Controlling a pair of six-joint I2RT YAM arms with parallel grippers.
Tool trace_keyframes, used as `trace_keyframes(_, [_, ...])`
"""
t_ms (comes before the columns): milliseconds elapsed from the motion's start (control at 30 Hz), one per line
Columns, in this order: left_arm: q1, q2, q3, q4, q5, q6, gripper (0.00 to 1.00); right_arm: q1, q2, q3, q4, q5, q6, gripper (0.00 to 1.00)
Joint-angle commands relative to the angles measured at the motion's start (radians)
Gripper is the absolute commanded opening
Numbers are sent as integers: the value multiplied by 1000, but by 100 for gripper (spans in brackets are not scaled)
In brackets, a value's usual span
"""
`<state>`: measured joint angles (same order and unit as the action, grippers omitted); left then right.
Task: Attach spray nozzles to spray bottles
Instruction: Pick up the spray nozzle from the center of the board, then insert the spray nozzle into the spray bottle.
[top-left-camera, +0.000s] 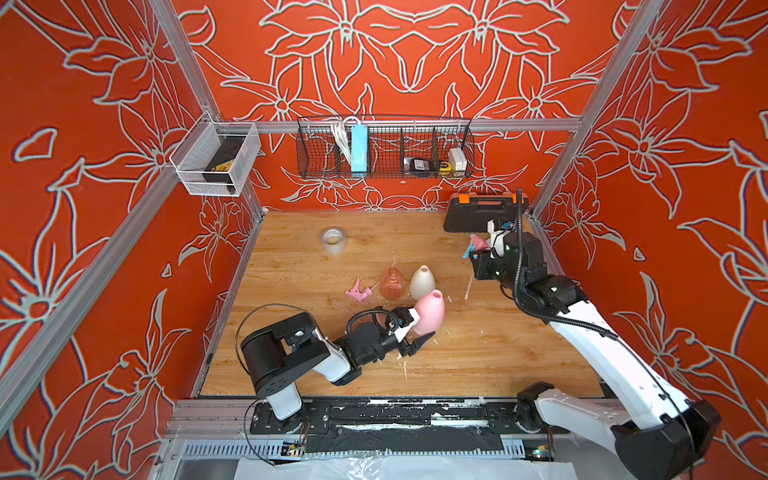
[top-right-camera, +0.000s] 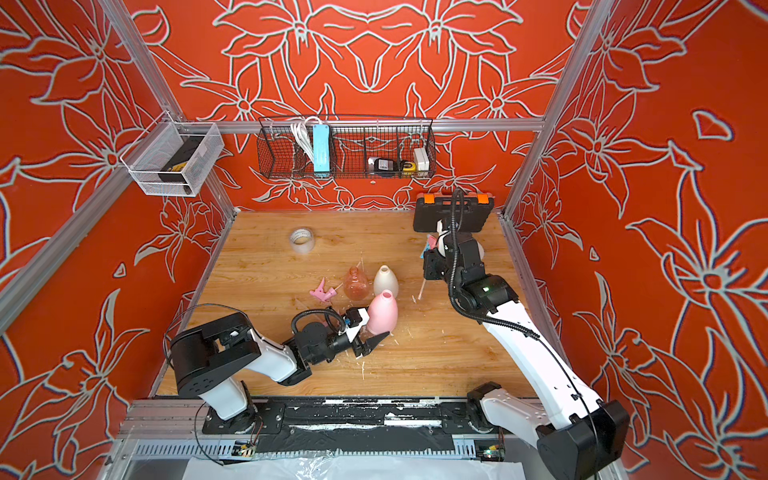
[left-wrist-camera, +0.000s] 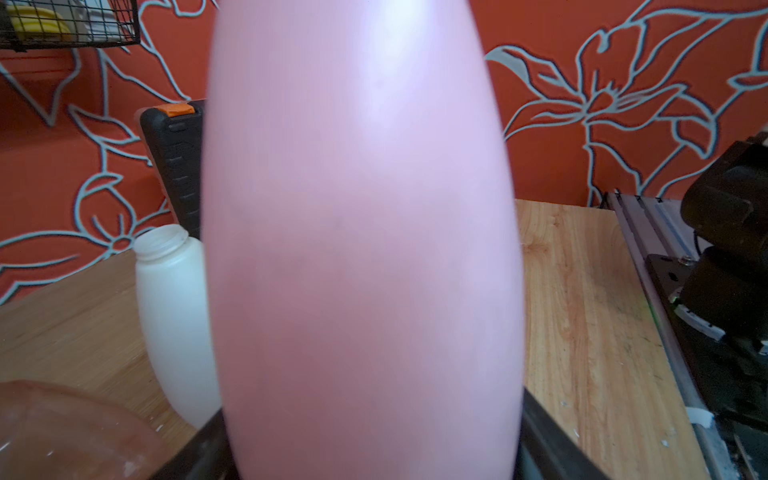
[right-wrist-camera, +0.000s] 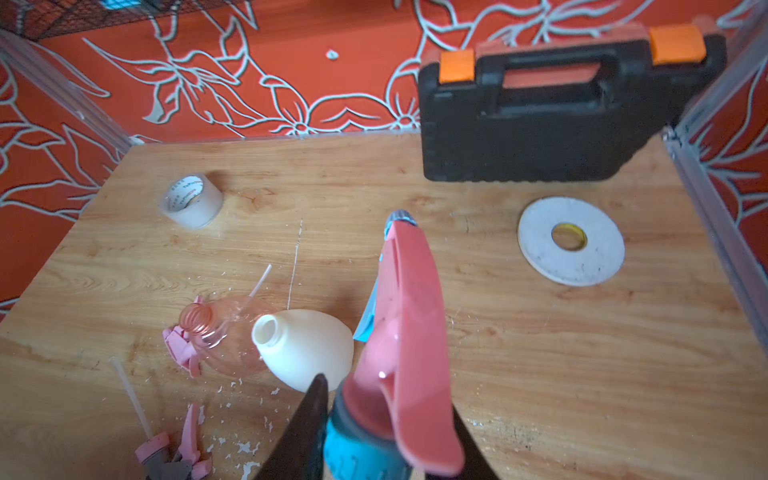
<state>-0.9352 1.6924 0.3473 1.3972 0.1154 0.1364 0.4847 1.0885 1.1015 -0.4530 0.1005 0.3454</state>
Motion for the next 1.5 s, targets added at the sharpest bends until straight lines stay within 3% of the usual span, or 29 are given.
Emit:
trace_keyframes(0, [3,22,30,-1,68,-16,51,80,-17,54,-17,163,-83,27])
trace_keyframes(167, [13,44,36,15,118,-46,51,187,-27,92,48,241,-134,26])
trace_keyframes(500, [21,55,40,30,162,-64,51,285,-44,102,197,128,-108,26])
trace_keyframes(1467, [27,24,24,46,165,-80,51,325,-52,-21,247,116,-134,26])
